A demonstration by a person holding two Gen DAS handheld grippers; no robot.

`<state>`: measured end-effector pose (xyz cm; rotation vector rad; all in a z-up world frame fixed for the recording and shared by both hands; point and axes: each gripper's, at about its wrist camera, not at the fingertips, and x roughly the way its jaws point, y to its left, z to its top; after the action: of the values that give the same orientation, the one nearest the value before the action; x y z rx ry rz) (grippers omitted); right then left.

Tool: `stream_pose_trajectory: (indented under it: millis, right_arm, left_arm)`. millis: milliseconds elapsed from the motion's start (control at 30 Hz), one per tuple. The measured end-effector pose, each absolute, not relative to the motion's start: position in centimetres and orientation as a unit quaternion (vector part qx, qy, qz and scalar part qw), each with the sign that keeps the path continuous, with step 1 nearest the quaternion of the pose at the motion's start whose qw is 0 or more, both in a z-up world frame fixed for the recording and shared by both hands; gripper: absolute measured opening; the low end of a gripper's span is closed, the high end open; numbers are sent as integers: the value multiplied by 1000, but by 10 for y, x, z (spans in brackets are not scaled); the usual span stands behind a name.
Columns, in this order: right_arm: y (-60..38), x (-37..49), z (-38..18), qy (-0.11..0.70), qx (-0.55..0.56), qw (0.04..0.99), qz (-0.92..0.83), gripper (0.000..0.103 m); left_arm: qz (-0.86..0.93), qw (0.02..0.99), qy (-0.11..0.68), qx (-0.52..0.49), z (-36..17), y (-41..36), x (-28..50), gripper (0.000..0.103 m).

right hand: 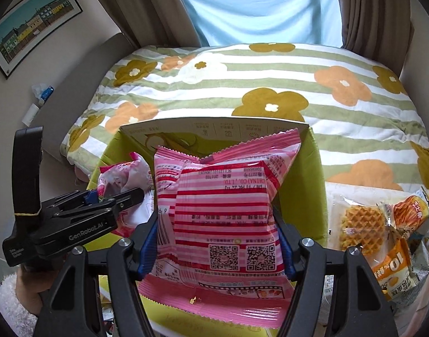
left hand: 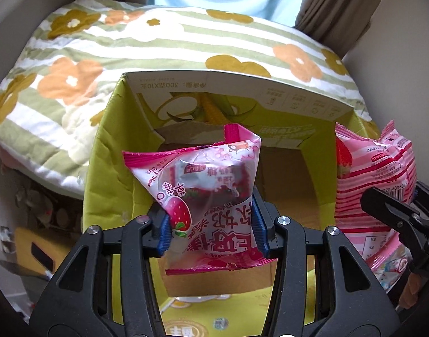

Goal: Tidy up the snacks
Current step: 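Carry both pink packs into the yellow box and open both tools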

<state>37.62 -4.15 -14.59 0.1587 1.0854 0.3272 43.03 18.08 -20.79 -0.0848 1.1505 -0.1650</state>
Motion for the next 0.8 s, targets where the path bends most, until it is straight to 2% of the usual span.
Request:
stream_pose_trajectory:
  millis: [67, 100, 133, 533, 567, 600, 667, 800]
  right_arm:
    - [-39, 380, -149, 517, 69, 839, 158, 64]
    - [-39, 382, -151, 519, 66, 837, 158, 64]
    - [-39, 384, -152, 521, 66, 836, 157, 64]
    - [-29, 395, -169, 548, 39, 819, 163, 68]
    - [-25, 398, -171, 546, 32, 821, 162, 73]
    - [-22, 399, -172, 539, 33, 826, 162, 86]
    - [-22, 398, -174, 530, 47, 831, 160, 103]
    - [-21, 387, -178, 541, 52, 824, 160, 103]
  left_arm:
    - [-70, 835, 544, -28, -208, 178, 432, 59]
    - [-64, 836, 544, -23, -205, 177, 432, 85]
    - [-57, 840, 539, -21, -202, 178, 430, 102]
    - [-32, 856, 515, -35, -175, 195, 389, 103]
    - [-28, 857, 513, -38, -172, 197, 385, 103]
    - [-25, 858, 511, -41, -171, 199, 381, 103]
    - [-21, 860, 507, -46, -167, 204, 373, 103]
    - [-12, 862, 505, -48, -164, 213, 357, 103]
